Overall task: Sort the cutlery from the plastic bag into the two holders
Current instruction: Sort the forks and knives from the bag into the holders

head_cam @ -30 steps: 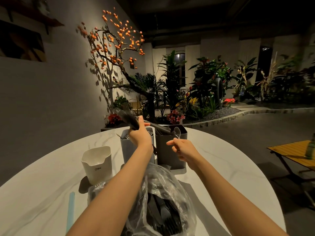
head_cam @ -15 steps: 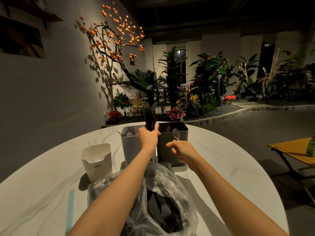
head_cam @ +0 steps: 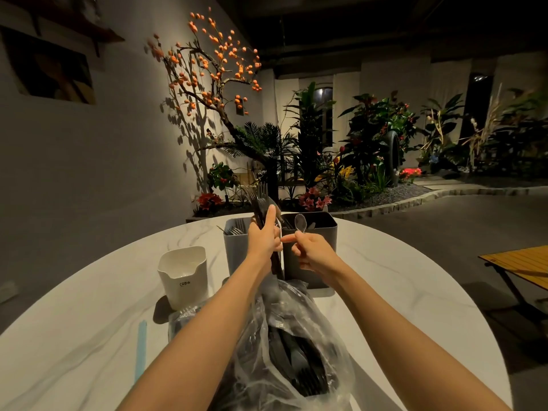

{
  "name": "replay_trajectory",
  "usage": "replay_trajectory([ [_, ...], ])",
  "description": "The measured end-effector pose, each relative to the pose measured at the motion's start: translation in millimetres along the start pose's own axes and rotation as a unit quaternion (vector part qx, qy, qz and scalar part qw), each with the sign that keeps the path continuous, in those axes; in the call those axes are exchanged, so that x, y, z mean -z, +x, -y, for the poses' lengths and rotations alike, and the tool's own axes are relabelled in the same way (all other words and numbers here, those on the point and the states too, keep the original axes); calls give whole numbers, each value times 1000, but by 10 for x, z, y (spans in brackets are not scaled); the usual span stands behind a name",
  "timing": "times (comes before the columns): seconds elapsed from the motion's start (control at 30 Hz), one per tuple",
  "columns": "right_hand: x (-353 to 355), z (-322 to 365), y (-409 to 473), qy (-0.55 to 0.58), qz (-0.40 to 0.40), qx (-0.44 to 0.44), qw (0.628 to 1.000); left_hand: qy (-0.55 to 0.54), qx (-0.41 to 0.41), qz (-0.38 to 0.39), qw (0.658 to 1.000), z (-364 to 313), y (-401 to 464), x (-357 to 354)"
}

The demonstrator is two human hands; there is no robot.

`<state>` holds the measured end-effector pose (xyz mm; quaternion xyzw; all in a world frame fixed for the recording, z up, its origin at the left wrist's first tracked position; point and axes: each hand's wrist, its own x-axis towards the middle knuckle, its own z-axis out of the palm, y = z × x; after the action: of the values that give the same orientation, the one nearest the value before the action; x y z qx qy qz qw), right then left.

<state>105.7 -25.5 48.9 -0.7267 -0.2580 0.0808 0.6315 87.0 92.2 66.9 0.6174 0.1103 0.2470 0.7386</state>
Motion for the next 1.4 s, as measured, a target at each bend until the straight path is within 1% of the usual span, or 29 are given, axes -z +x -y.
replay_trajectory([
  [0.1, -80, 7, -11, -3, 44, -17, 999, -37, -1, 11, 999, -84, -12, 70],
  [0.2, -162, -11, -32, -19, 84, -62, 994, -111, -8, -13, 994, -182, -44, 103],
  [0.27, -210, -24, -24, -43, 105, -69, 991, -153, -15, -27, 988, -240, -45, 140],
  [0.33, -238, -36, -9, -26, 133, -66, 989, -181, -29, -39, 982, -282, -29, 197],
  [0.43, -274, -10, -8, 19, 164, -79, 983, -189, -43, -54, 980, -330, -29, 279],
  [0.5, -333, 48, -27, 49, 148, -80, 985, -175, -49, -66, 981, -341, -44, 302],
  [0.6, -432, 107, 24, 118, 90, -85, 985, -106, -57, -77, 990, -312, -76, 300],
  [0.67, -475, 154, 66, 110, 79, -81, 987, -36, -53, -82, 995, -261, -64, 300],
  [0.77, -490, 183, 97, 71, 97, -66, 991, 34, -66, -97, 993, -254, -30, 298],
  [0.9, -432, 181, 98, 71, 154, -17, 985, 30, -82, -106, 990, -347, 5, 290],
  [0.97, -420, 172, 109, 65, 168, 5, 984, 39, -92, -103, 990, -353, 57, 307],
  [1.07, -423, 154, 161, 26, 153, 22, 988, 39, -79, -87, 992, -340, 128, 355],
  [1.2, -385, 121, 212, -10, 138, 16, 990, 79, -65, -62, 993, -342, 193, 464],
  [1.27, -360, 92, 219, -22, 125, 17, 992, 77, -67, -60, 993, -341, 220, 479],
  [1.4, -342, 17, 234, 4, 85, 6, 996, 23, -71, -123, 990, -398, 298, 472],
])
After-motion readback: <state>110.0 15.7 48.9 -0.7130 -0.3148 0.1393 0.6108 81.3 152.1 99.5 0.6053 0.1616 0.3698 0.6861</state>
